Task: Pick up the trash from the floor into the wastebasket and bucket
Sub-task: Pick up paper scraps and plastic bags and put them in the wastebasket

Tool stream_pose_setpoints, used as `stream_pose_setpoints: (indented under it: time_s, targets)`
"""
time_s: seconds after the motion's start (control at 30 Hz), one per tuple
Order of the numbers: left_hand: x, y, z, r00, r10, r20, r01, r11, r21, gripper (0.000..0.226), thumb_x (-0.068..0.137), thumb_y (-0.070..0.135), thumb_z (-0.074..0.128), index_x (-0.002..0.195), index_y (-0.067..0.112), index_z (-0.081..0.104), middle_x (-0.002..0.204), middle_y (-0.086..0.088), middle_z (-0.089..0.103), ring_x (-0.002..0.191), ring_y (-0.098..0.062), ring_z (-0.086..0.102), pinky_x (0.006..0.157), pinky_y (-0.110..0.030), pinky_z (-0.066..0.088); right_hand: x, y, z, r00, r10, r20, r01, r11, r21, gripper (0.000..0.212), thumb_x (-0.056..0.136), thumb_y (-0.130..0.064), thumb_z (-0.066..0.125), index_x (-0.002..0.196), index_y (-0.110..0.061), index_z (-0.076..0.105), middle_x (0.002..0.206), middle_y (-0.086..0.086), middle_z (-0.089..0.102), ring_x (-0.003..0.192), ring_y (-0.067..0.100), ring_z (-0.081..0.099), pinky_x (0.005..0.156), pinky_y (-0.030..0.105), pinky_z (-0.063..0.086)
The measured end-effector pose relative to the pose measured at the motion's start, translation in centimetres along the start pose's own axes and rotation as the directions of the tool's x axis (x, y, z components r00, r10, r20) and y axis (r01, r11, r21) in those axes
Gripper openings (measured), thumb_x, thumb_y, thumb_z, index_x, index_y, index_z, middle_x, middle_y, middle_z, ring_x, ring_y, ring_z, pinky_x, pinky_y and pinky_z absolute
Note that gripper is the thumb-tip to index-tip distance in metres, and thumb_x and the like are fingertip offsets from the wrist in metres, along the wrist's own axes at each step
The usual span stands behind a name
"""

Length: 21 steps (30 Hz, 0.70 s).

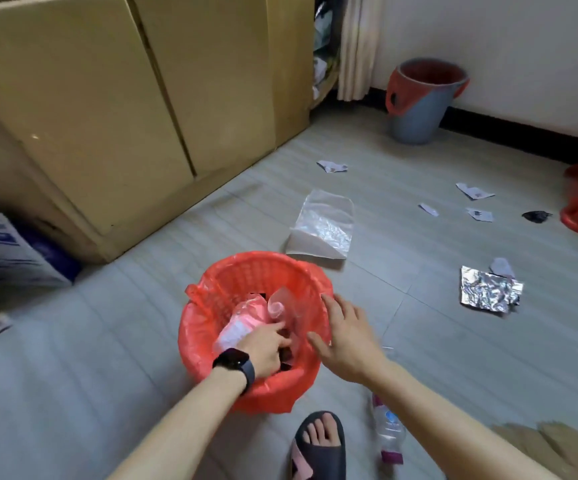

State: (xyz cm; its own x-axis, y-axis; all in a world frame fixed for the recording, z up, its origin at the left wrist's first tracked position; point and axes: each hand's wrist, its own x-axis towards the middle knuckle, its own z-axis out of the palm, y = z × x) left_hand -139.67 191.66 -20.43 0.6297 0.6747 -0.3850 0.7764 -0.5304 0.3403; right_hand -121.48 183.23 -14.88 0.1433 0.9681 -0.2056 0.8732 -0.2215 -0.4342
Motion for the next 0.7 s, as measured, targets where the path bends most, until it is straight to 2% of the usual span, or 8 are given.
stream_pose_setpoints:
  time_s: [0.07,0.13,0.27,0.37,0.43,0.47,0.53,0.7]
  targets:
    - [1.7,-0.4,2.8,0.983,-0.057,0.173,0.024,0.981,0.190,0.052,0.098,0.037,0.034,0.147,0.022,0.042,0.156,-0.011,0.031,0.146,-0.035,0.024,0.117,-0.042,0.024,0.6,0.0,2.1,0.999,0.014,-0.042,-0.013,1.000,0.015,0.084,0.092,-0.055,0.045,0.159,-0.021,0.007,0.160,0.012,0.023,0.142,0.033,0.027,0.118,0.041,0.023]
    - [3.0,-0.8,3.7,0.963,-0.158,0.220,0.104,0.965,0.240,0.059,0.101,0.046,0.029,0.156,0.026,0.020,0.164,-0.009,0.010,0.151,-0.030,0.005,0.120,-0.046,0.012,0.9,0.2,4.0,0.998,0.043,-0.051,-0.036,0.991,0.130,0.082,0.094,-0.047,0.045,0.159,-0.028,-0.001,0.157,0.009,0.029,0.139,0.030,0.029,0.117,0.042,0.024]
    - [4.3,-0.7,3.2,0.946,-0.191,0.261,0.131,0.964,0.231,0.062,0.101,0.052,0.016,0.158,0.029,0.008,0.166,-0.007,0.004,0.152,-0.028,0.003,0.121,-0.047,0.007,1.3,0.3,5.4,0.998,0.045,-0.054,-0.031,0.968,0.248,0.080,0.094,-0.040,0.039,0.157,-0.032,-0.009,0.151,0.006,0.040,0.129,0.028,0.037,0.112,0.044,0.031]
    - [3.7,0.1,1.6,0.948,-0.135,0.287,0.076,0.975,0.209,0.060,0.094,0.048,0.024,0.149,0.030,0.037,0.159,-0.009,0.027,0.145,-0.033,0.022,0.117,-0.048,0.022,1.4,0.6,5.0,0.999,0.040,-0.030,-0.032,0.975,0.222,0.080,0.096,-0.044,0.042,0.158,-0.033,-0.009,0.150,0.007,0.040,0.132,0.030,0.036,0.111,0.046,0.033]
    - [2.2,1.1,-0.4,0.959,-0.054,0.277,0.024,0.994,0.109,0.056,0.082,0.042,0.032,0.123,0.022,0.065,0.133,-0.010,0.057,0.125,-0.033,0.046,0.105,-0.042,0.038,1.2,0.5,4.0,0.999,0.044,0.009,-0.045,0.983,0.181,0.081,0.097,-0.051,0.042,0.158,-0.031,-0.008,0.157,0.009,0.032,0.138,0.033,0.031,0.116,0.046,0.030]
    - [1.3,1.4,-1.5,0.969,-0.030,0.243,0.019,0.999,0.047,0.051,0.079,0.038,0.036,0.113,0.021,0.070,0.120,-0.007,0.064,0.115,-0.031,0.054,0.098,-0.038,0.044,1.0,0.4,3.3,0.998,0.047,0.030,-0.051,0.987,0.154,0.081,0.097,-0.054,0.041,0.158,-0.029,-0.005,0.160,0.010,0.027,0.141,0.034,0.028,0.117,0.046,0.027]
    - [-0.4,1.7,-3.4,0.989,-0.032,0.145,0.039,0.998,-0.046,0.046,0.078,0.030,0.042,0.114,0.029,0.071,0.115,0.005,0.069,0.108,-0.022,0.061,0.090,-0.031,0.049,0.6,0.1,1.7,0.997,0.049,0.059,-0.054,0.993,0.101,0.080,0.097,-0.056,0.042,0.159,-0.024,0.003,0.161,0.014,0.022,0.144,0.036,0.025,0.118,0.046,0.025]
    - [-2.7,5.6,-9.4,0.993,0.000,-0.118,-0.020,0.986,-0.167,0.039,0.088,0.016,0.050,0.119,0.029,0.071,0.120,0.012,0.070,0.114,-0.004,0.061,0.102,-0.023,0.045,-1.2,0.5,-5.4,0.999,-0.035,0.025,0.038,0.994,-0.106,0.069,0.097,-0.052,0.046,0.153,-0.021,0.021,0.157,0.012,0.028,0.143,0.033,0.025,0.111,0.046,0.035]
